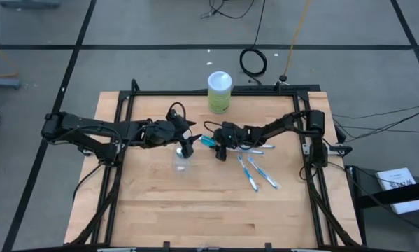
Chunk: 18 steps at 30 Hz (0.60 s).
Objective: Pick & Place toothbrushing station
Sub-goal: Put the blue mouthwash into the transparent organizer
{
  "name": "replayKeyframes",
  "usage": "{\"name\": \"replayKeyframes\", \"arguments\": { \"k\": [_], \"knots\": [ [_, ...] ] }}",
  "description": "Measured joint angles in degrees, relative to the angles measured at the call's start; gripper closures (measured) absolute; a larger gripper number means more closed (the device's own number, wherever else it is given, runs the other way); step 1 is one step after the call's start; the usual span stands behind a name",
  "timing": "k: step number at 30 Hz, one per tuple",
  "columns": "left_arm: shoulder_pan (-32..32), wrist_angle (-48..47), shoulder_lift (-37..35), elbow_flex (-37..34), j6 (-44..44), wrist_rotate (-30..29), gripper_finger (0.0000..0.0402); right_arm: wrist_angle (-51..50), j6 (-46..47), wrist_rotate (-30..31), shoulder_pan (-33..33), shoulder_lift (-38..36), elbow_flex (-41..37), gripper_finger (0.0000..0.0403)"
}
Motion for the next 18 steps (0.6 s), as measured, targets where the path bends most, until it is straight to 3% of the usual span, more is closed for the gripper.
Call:
{"name": "replayKeyframes", "arguments": {
  "k": [9, 18],
  "knots": [
    [0.0, 0.0, 0.0, 0.0, -0.4, 0.0, 0.0146, 0.6, -0.2, -0.1, 0.4, 0.0, 0.0, 0.0259],
    [-0.1, 0.1, 0.0, 0.0, -1.1, 0.0, 0.0146, -1.2, -0.1, -0.8, 1.3, -4.8, -0.6, 0.0264]
  ]
}}
